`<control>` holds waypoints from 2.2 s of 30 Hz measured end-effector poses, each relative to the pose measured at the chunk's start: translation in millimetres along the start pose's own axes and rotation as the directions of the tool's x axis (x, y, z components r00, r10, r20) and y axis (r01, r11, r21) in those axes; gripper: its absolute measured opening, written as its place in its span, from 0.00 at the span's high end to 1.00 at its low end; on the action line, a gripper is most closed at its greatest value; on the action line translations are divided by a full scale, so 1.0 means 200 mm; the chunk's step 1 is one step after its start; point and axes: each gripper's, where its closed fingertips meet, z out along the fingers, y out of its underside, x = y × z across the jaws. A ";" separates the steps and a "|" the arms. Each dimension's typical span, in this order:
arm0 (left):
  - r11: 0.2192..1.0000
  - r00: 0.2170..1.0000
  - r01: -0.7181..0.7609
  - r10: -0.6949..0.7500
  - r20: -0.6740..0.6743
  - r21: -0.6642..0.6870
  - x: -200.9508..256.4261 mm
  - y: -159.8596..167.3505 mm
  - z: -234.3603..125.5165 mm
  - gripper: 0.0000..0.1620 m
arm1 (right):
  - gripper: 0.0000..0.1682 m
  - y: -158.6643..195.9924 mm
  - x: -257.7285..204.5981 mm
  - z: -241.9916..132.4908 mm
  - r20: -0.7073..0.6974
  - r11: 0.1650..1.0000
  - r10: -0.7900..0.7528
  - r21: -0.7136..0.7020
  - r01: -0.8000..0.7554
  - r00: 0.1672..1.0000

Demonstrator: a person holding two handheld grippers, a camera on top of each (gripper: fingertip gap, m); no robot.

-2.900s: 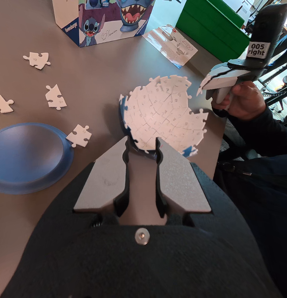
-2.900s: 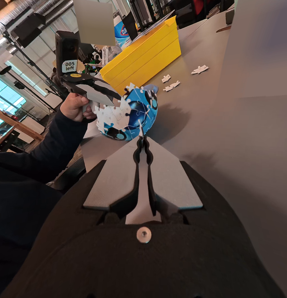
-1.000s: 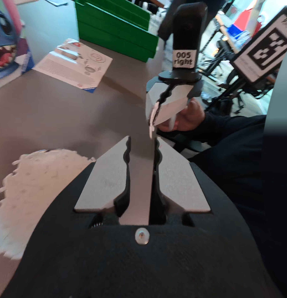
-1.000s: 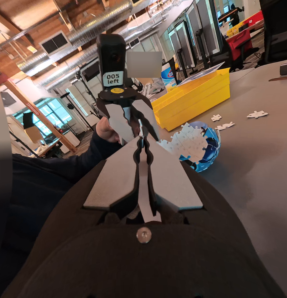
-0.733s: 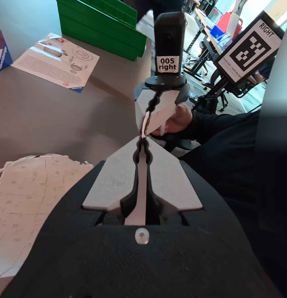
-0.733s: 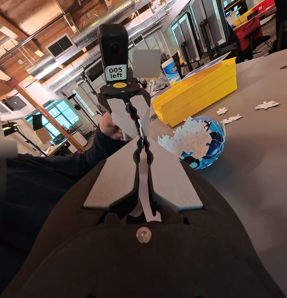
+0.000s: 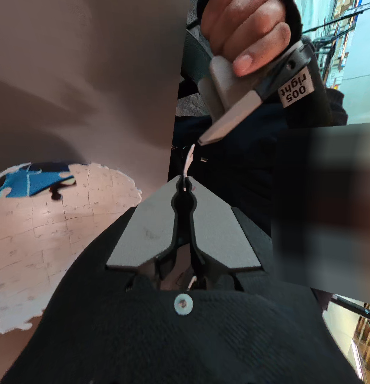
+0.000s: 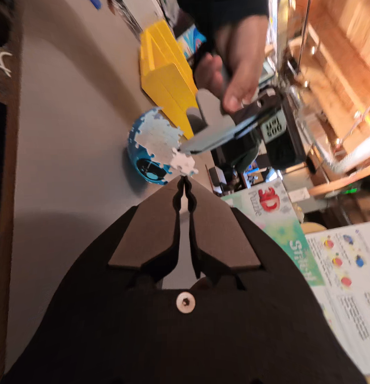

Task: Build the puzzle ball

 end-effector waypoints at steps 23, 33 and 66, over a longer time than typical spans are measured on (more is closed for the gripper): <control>0.981 0.997 -0.074 0.074 -0.008 -0.181 0.01 0.05 0.14 1.00 | 0.86 -0.02 -0.15 0.02 0.306 0.993 0.121 -0.032 -0.117 0.944; 0.983 0.995 -0.104 0.104 -0.004 -0.149 0.00 0.05 0.12 1.00 | 0.88 -0.03 -0.15 0.03 0.276 0.980 0.189 0.005 -0.198 0.943; 0.985 0.991 -0.133 0.135 0.008 -0.109 0.00 0.03 0.12 0.98 | 0.82 -0.02 -0.15 0.06 0.253 0.961 0.260 0.031 -0.276 0.932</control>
